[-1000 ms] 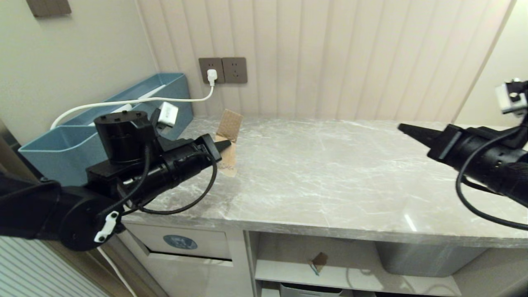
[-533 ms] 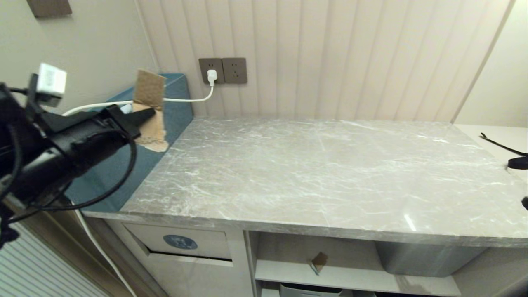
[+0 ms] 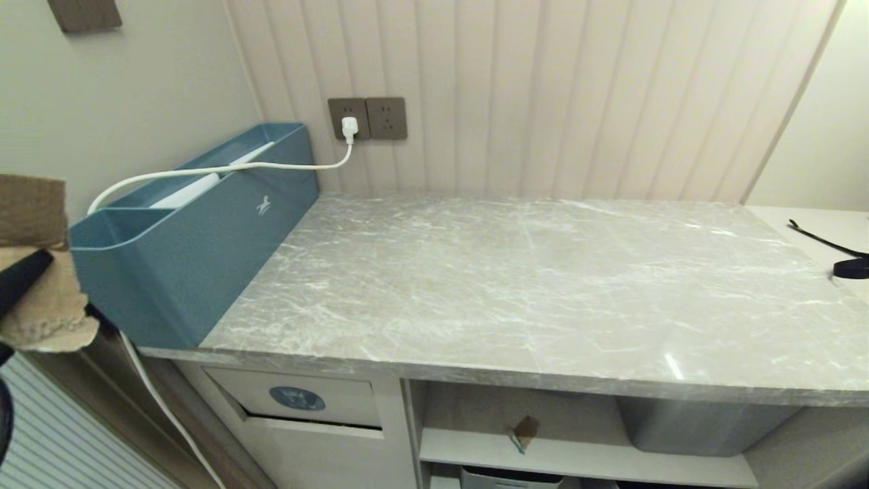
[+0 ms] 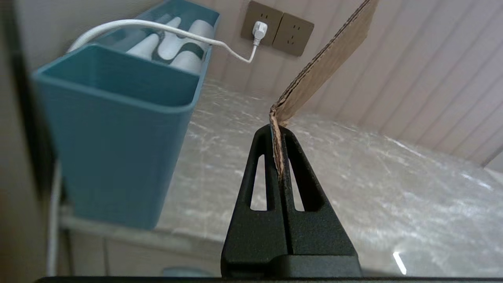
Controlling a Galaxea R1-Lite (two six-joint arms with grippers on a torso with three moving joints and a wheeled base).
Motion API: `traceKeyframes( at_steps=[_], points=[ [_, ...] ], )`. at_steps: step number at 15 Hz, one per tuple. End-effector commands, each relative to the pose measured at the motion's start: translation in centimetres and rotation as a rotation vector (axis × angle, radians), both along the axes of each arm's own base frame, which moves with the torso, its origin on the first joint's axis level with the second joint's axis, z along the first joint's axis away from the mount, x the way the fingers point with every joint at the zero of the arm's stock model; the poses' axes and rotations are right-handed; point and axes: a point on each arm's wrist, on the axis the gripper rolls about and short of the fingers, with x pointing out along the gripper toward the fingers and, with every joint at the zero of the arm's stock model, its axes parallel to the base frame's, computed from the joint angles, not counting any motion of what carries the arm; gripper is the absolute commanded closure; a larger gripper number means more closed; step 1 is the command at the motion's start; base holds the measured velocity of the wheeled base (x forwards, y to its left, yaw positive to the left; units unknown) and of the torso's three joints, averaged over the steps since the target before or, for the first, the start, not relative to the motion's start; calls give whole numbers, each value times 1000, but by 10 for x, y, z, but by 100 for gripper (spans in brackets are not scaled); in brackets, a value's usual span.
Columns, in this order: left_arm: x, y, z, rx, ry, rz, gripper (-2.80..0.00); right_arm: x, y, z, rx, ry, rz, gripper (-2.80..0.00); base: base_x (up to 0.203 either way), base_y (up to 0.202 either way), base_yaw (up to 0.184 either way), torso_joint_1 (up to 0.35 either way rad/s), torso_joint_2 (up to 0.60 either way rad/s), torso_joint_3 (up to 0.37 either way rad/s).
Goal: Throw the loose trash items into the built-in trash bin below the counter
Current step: Put the garbage in the trash can
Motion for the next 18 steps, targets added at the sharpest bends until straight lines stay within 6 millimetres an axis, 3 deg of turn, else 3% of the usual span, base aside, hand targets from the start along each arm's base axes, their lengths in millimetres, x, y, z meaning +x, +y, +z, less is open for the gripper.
traceKeyframes(
  at_steps=[1,4,6,14,18],
  points=[
    [-56,-5,-14,49,-104,14,0,-2,0,-3,-2,2,0,0,0,0,0,0,0,0],
    [-99,-11,-45,125,-11,23,0,-2,0,-3,-23,7,11,0,0,0,0,0,0,0],
    [-110,-12,-64,190,123,25,0,-2,0,-3,3,5,-23,0,0,0,0,0,0,0],
    [-104,-12,-94,294,217,-1,0,-2,0,-3,9,1,3,0,0,0,0,0,0,0],
    [-103,-12,-96,305,222,-1,0,-4,0,-3,23,-17,99,0,0,0,0,0,0,0]
  ],
)
